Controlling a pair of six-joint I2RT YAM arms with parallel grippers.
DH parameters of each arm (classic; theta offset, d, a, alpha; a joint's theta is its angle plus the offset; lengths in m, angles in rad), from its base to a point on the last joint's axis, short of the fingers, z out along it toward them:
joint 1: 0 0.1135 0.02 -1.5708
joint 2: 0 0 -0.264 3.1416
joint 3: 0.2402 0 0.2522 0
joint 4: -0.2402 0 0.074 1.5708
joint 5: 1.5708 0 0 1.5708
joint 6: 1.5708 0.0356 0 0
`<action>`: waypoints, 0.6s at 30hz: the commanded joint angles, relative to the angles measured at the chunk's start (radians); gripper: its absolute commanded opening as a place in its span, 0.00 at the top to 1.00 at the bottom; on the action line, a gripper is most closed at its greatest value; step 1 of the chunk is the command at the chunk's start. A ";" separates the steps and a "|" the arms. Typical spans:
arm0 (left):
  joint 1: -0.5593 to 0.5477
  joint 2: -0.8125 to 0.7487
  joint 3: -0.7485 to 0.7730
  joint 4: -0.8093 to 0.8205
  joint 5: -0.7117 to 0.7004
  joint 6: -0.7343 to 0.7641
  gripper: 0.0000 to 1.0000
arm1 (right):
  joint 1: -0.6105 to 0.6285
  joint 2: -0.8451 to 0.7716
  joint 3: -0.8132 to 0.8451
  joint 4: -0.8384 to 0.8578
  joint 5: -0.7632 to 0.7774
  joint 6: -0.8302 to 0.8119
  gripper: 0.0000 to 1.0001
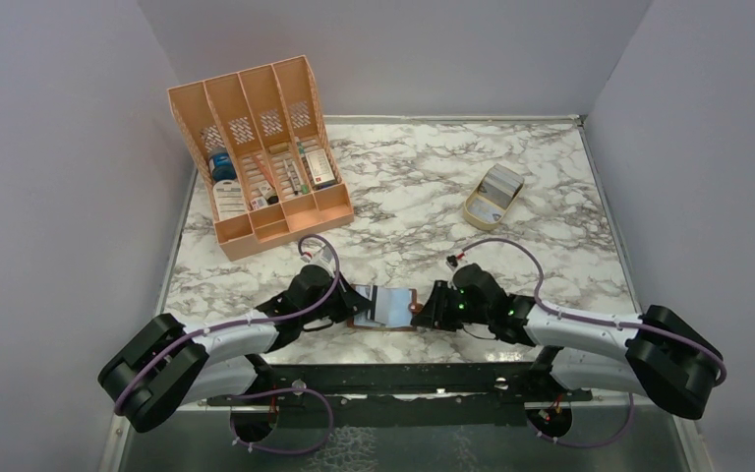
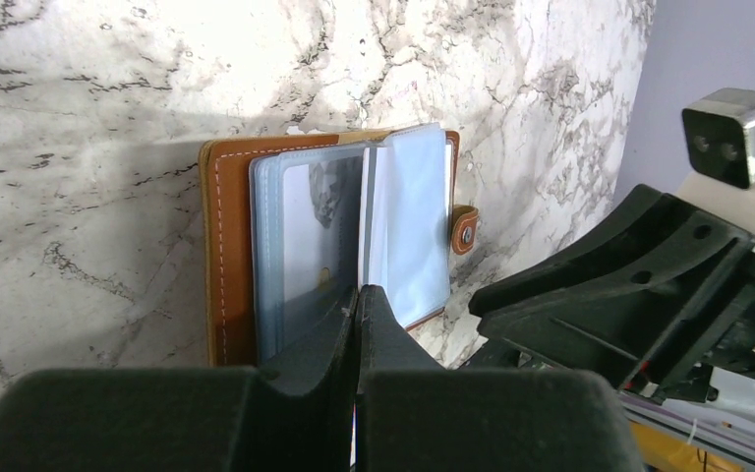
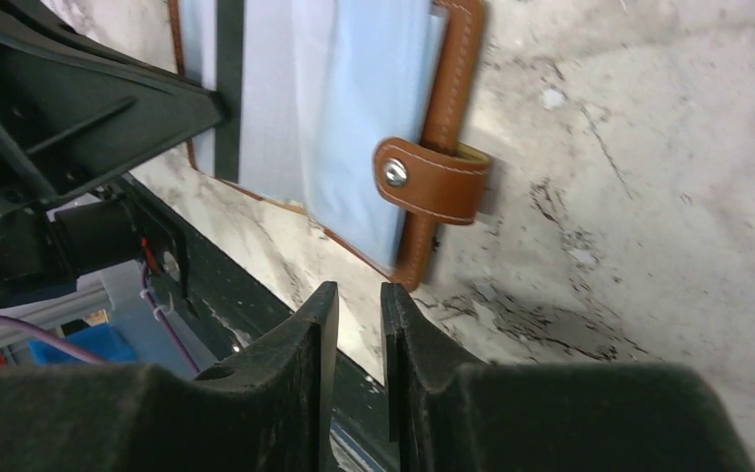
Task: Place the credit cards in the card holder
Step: Insert the credit card into the card holder.
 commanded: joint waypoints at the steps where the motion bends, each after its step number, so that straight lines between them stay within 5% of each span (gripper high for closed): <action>1: -0.003 0.008 -0.018 0.019 -0.037 0.007 1.00 | 0.007 0.024 0.068 -0.019 0.035 -0.037 0.76; 18: -0.003 0.019 -0.035 0.053 -0.061 -0.007 1.00 | 0.027 0.193 0.061 0.043 0.059 -0.044 0.83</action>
